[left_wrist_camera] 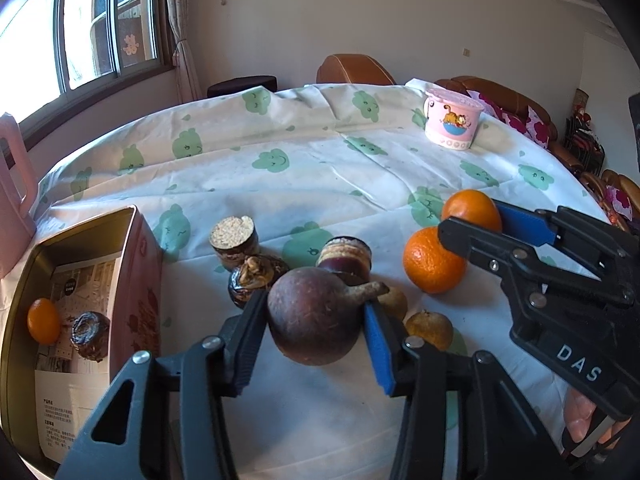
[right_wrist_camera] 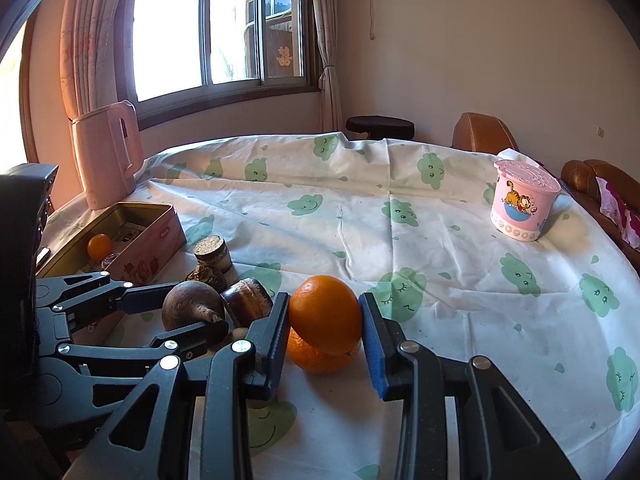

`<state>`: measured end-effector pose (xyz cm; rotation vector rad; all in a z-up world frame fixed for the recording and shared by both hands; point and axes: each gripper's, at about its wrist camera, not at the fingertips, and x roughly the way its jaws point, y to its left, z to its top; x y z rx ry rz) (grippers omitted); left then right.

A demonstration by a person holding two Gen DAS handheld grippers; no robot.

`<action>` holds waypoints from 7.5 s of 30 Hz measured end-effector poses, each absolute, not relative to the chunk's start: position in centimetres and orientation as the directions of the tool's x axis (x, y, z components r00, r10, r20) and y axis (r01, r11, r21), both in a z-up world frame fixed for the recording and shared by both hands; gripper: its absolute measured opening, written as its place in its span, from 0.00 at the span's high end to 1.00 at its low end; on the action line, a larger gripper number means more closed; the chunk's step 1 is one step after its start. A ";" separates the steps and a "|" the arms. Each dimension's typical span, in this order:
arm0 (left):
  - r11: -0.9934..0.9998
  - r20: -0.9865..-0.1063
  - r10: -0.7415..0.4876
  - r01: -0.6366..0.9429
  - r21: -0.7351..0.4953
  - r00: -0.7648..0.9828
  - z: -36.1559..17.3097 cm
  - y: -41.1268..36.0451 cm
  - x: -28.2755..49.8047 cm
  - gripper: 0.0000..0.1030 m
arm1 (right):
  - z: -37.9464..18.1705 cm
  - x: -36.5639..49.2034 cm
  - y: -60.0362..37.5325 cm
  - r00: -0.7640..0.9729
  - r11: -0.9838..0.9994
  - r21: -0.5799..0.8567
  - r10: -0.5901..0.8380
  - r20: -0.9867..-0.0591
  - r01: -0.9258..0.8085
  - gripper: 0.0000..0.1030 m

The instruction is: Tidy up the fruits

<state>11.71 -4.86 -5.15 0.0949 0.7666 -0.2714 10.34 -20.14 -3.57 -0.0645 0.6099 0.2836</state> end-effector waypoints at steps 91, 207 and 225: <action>0.992 -0.418 -0.117 0.123 -0.011 0.901 -1.9 -2.0 7.1 0.52 | -1.5 6.3 -20.3 0.893 0.957 -0.019 0.264 -0.365 -0.291 0.65; 0.986 -0.593 0.061 -0.139 -0.087 0.803 -4.2 13.7 8.1 0.53 | -3.5 10.2 -1.5 0.655 0.776 -0.033 0.507 -0.561 -0.629 0.64; 0.983 -0.586 0.094 -0.170 -0.076 0.805 -4.2 13.8 7.9 0.50 | -3.8 10.8 -1.7 0.648 0.785 -0.014 0.500 -0.575 -0.619 0.52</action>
